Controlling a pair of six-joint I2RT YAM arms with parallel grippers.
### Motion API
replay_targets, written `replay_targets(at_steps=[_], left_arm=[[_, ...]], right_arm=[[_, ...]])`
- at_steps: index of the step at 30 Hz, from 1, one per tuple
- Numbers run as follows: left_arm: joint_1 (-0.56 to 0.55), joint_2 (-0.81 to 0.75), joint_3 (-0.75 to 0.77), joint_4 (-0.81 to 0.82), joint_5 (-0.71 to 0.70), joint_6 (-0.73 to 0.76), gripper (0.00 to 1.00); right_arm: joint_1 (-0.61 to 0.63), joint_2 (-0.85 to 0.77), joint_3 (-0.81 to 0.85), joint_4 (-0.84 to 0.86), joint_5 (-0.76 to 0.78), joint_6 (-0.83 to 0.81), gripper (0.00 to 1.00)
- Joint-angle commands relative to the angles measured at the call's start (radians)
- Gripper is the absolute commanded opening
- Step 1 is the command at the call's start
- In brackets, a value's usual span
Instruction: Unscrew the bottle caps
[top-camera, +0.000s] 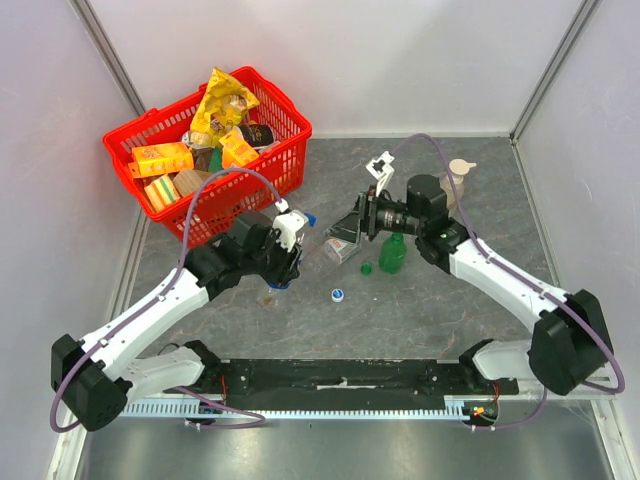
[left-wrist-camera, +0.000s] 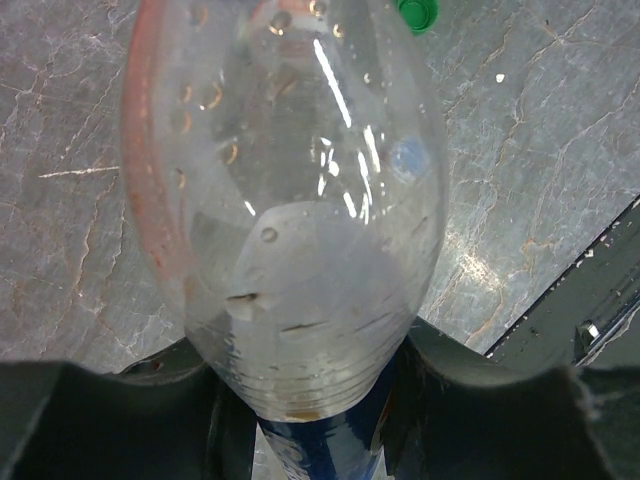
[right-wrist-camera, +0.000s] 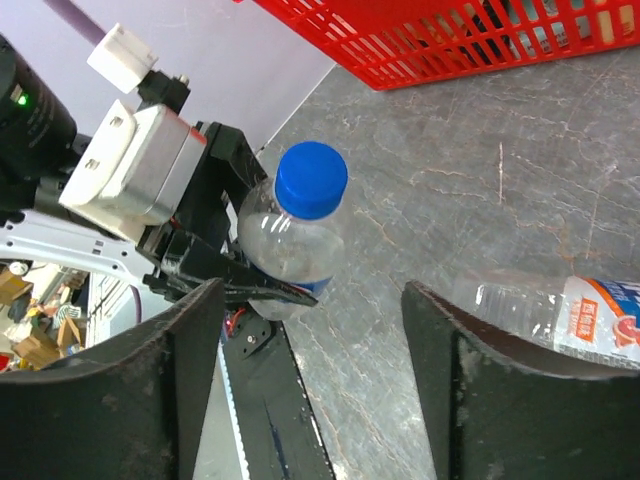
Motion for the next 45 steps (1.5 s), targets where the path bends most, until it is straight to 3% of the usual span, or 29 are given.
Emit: replay_targets(at_steps=[1,5,17,22,32,39,41,45], left_arm=[[-0.001,-0.024,-0.006,0.031,-0.016,0.022,0.05],[0.0,-0.028,-0.01,0.033,-0.004,0.021,0.05],[-0.001,-0.021,-0.012,0.033,0.011,0.024,0.05],[0.0,-0.024,-0.01,0.034,0.037,0.027,0.05],[0.0,-0.024,-0.01,0.033,0.042,0.025,0.05],[0.002,-0.028,-0.015,0.033,0.047,0.025,0.05],[0.002,-0.026,-0.015,0.033,0.045,0.025,0.05],[-0.001,-0.026,-0.017,0.033,0.048,0.022,0.05]], right_arm=[[0.026,0.068,0.098,-0.032,0.05,0.012,0.72],[0.046,0.124,0.155,-0.032,0.06,0.033,0.63],[0.085,0.205,0.212,0.009,0.091,0.084,0.58],[0.1,0.223,0.21,0.035,0.088,0.11,0.51],[0.105,0.217,0.21,0.081,0.087,0.151,0.51],[0.111,0.205,0.201,0.088,0.082,0.165,0.39],[0.111,0.199,0.192,0.095,0.085,0.171,0.4],[0.111,0.193,0.187,0.118,0.08,0.196,0.54]])
